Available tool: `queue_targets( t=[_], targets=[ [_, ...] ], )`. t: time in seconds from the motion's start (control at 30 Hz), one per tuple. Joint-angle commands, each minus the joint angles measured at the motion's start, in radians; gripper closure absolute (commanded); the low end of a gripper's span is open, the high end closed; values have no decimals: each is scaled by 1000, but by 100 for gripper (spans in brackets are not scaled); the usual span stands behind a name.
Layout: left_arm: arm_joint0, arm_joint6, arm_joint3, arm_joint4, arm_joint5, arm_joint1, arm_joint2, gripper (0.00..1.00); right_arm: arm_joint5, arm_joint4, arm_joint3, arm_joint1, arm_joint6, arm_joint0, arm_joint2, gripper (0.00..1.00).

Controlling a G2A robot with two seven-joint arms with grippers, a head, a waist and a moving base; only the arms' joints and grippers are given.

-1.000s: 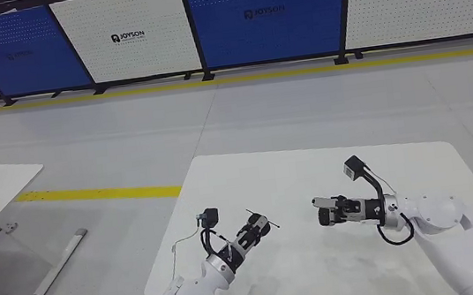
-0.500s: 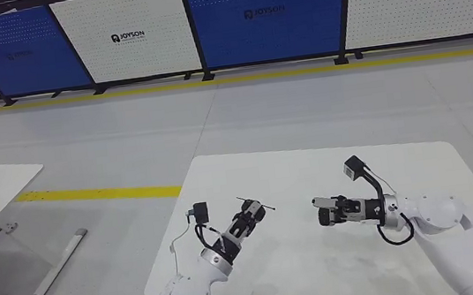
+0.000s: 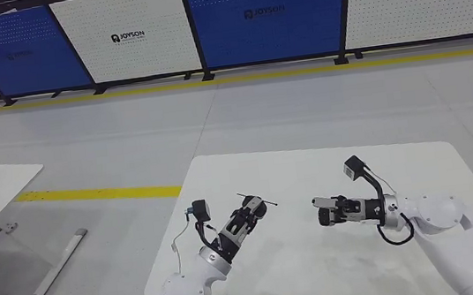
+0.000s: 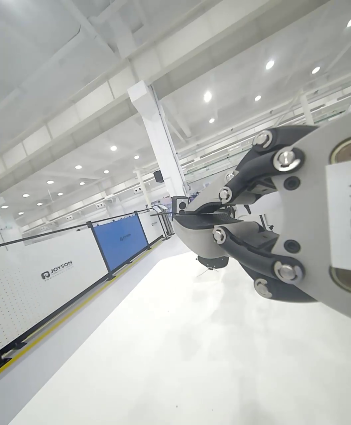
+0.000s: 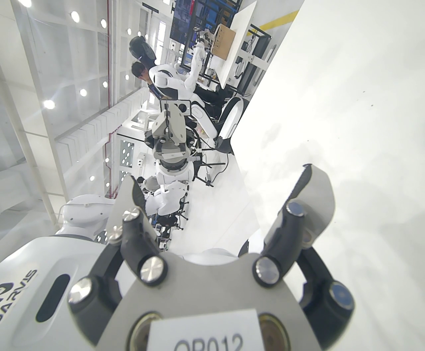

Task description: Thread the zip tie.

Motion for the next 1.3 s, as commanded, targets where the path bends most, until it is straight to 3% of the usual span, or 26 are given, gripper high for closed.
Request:
queue_targets(
  t=[0.0, 0.6, 0.77, 1.0, 1.27],
  targets=[
    [0, 0, 0, 0, 0, 0, 0, 100, 0, 0, 0, 0, 0, 0, 0, 0],
    [-1, 7, -1, 7, -1, 0, -3, 100, 0, 0, 0, 0, 0, 0, 0, 0],
    [4, 31, 0, 89, 8, 0, 1, 100, 0, 0, 0, 0, 0, 0, 0, 0],
    [-2, 48, 59, 305, 55, 0, 59, 100, 0, 0, 0, 0, 0, 0, 0, 0],
    [-7, 57, 63, 312, 61, -2, 69, 100, 0, 0, 0, 0, 0, 0, 0, 0]
  ],
)
